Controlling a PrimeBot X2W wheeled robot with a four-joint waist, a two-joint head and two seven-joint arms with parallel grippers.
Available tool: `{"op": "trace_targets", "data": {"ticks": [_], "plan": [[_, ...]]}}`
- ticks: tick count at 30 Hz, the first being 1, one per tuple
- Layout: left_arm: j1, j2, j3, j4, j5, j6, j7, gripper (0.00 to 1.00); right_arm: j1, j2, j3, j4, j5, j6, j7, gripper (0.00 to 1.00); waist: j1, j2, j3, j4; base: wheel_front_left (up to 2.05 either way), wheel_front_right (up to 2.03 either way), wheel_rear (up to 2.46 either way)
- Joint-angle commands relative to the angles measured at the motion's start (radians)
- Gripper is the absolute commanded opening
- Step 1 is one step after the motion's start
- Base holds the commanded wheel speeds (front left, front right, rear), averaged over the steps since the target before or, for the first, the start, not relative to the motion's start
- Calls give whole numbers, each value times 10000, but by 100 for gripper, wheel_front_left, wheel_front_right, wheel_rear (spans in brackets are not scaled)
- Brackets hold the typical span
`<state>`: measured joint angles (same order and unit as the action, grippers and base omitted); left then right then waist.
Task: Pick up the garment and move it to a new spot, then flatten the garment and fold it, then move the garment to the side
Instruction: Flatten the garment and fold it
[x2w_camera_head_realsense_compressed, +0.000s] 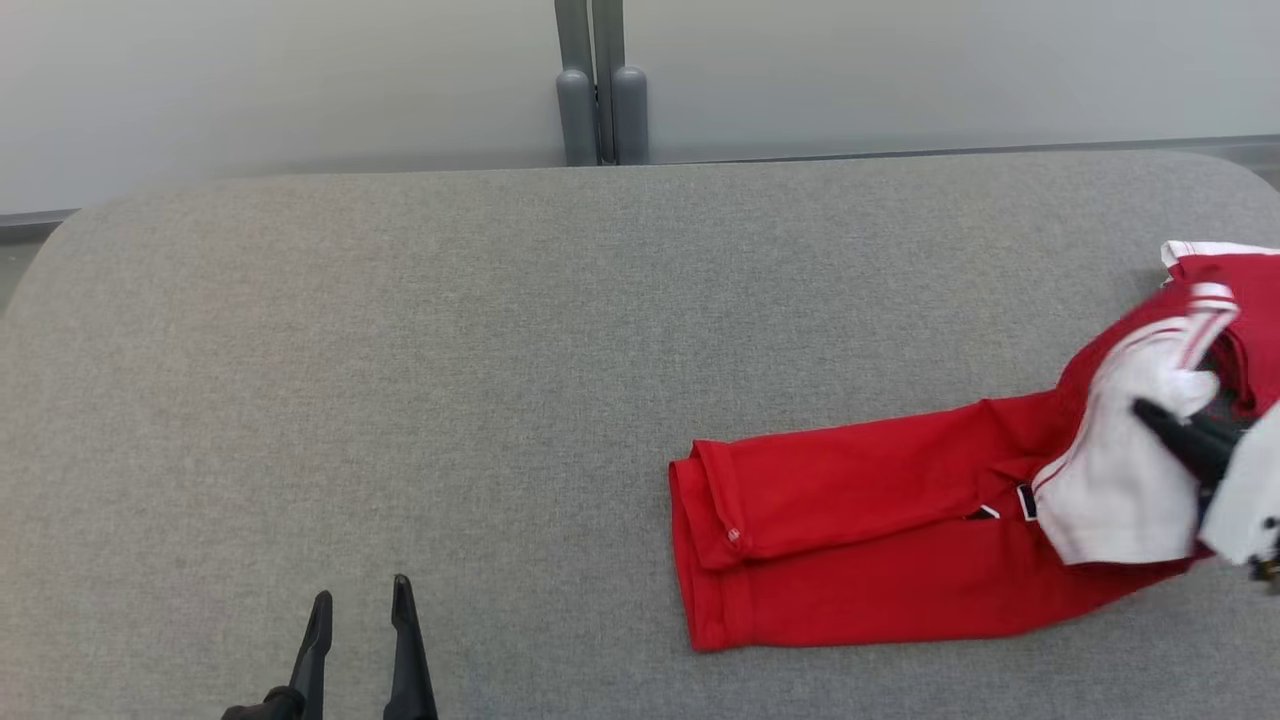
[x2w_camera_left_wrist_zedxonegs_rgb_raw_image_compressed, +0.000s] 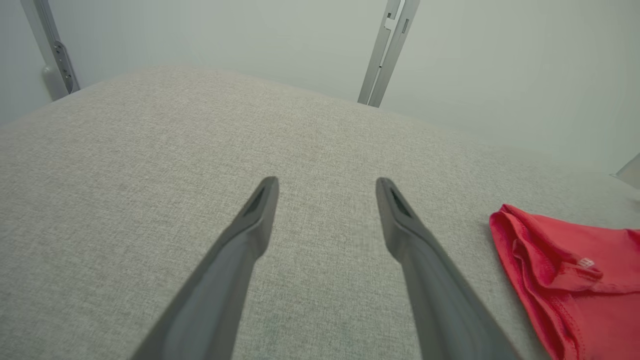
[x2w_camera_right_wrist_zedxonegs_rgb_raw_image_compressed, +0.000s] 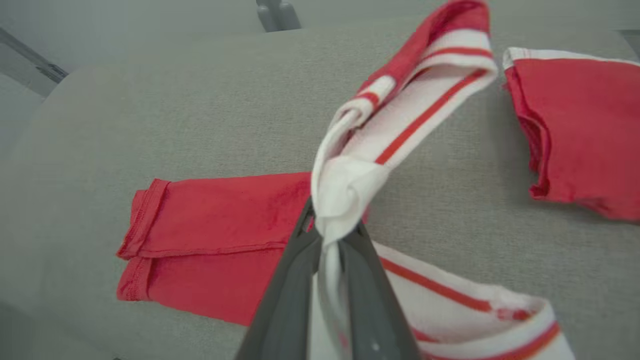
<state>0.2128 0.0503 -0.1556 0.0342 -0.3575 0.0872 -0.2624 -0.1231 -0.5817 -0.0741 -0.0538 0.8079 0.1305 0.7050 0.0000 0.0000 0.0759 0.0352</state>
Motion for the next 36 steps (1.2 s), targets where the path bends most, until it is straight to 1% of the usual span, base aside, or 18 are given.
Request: {"op": "trace_targets", "data": {"ticks": [1,4,8,10,12,14,19,20,21,22,23,24,26,28,31,33,35,36], "plan": [[-111,14,-84,2,66,-39,-25,100,-14,483,470,-338,-107,2,221,0,0,0,93,94,0,0,0],[-343,14,-254,14,94,-36,-27,100,-357,1656,1552,-462,-525,2,373,0,0,0,327,179,0,0,0],[-480,14,-492,164,74,-32,-26,100,-462,3192,2443,395,-1257,2,-215,0,0,0,488,401,0,0,0],[-552,14,-625,248,107,-29,-26,100,-429,3734,2615,866,-1553,2,-598,0,0,0,534,518,0,0,0],[-599,13,-713,298,90,5,-27,100,-426,4230,2719,1278,-1763,2,-948,0,0,0,562,585,0,0,0],[-596,13,-779,327,82,21,-26,100,-428,4535,2841,1596,-1866,2,-1156,0,0,0,558,631,0,0,0],[-533,13,-796,374,63,65,-26,100,-626,4956,2860,2102,-2030,2,-1654,0,0,0,575,618,0,0,0],[-521,13,-815,390,78,48,-26,100,-686,5038,2854,2175,-2009,2,-1782,22,0,0,557,610,0,0,0],[-515,13,-823,409,99,33,-26,100,-725,5103,2878,2232,-1936,2,-1876,34,0,0,539,604,0,0,0],[-509,13,-828,431,127,17,-27,100,-766,5177,2912,2270,-1839,2,-2022,43,0,0,511,593,0,0,0],[-504,13,-828,443,138,16,-26,100,-790,5217,2918,2312,-1711,2,-2135,65,0,0,487,577,0,0,0],[-493,13,-825,454,152,15,-26,100,-817,5248,2966,2351,-1508,2,-2264,100,0,0,449,556,0,0,0],[-435,13,-799,473,196,-7,-26,100,-898,5290,3232,2320,-964,2,-2460,100,0,0,370,491,0,0,0],[-343,13,-758,501,281,-46,-27,100,-930,5308,3757,2183,61,2,-2845,100,0,0,277,404,0,0,0],[-216,13,-718,549,308,-78,-26,100,-1005,5296,4568,2029,880,2,-3369,100,0,0,107,255,0,0,0],[-145,13,-654,543,350,-94,-27,100,-993,5282,4915,1900,968,2,-3808,100,0,0,-65,137,0,0,0],[-76,14,-585,505,437,-155,-26,100,-863,5276,4977,1708,389,2,-4334,100,0,0,-247,33,0,0,0],[-34,13,-529,473,475,-168,-27,100,-798,5097,4954,1559,-191,2,-4762,100,0,0,-358,-33,0,0,0]]}}
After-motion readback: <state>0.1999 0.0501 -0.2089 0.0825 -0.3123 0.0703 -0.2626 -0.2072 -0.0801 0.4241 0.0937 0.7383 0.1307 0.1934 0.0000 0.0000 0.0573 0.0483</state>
